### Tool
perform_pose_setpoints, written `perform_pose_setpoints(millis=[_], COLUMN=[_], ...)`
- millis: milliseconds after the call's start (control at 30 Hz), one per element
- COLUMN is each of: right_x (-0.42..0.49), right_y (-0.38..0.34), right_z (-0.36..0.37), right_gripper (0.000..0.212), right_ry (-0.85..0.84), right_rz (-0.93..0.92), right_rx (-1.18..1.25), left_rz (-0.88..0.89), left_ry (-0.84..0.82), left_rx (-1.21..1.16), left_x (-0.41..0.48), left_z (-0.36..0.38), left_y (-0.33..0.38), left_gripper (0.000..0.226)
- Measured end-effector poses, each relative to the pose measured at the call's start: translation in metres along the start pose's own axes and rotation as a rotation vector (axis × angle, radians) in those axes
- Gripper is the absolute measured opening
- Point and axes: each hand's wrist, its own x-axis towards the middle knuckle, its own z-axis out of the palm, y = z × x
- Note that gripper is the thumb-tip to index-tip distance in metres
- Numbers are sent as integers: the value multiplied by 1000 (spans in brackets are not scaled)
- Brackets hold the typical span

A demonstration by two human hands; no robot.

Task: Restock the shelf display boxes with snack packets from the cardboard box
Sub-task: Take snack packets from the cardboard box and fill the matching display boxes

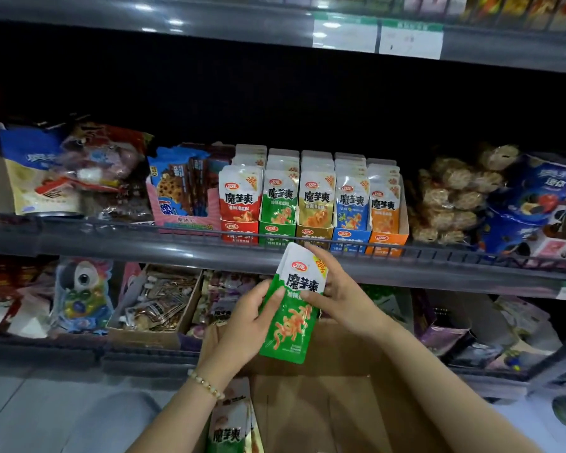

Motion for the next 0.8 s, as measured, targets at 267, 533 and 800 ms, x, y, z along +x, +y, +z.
perform_pose_setpoints(millis=[267, 533, 800], right_x=[45, 114, 181], right_y=[-40, -77, -61], right_z=[-24, -61, -64], right_gripper=[64, 64, 66], right_ry=[115, 403, 322], right_rz=[-72, -282, -236], right_rx=[-58, -156, -584], left_rz=[177, 279, 325], left_ry=[-1, 11, -22], left_rx=[358, 1035, 1104], left_x=[54, 100, 108], left_z=[-22, -63, -69], left_y=[24, 15, 6], left_gripper=[52, 66, 69])
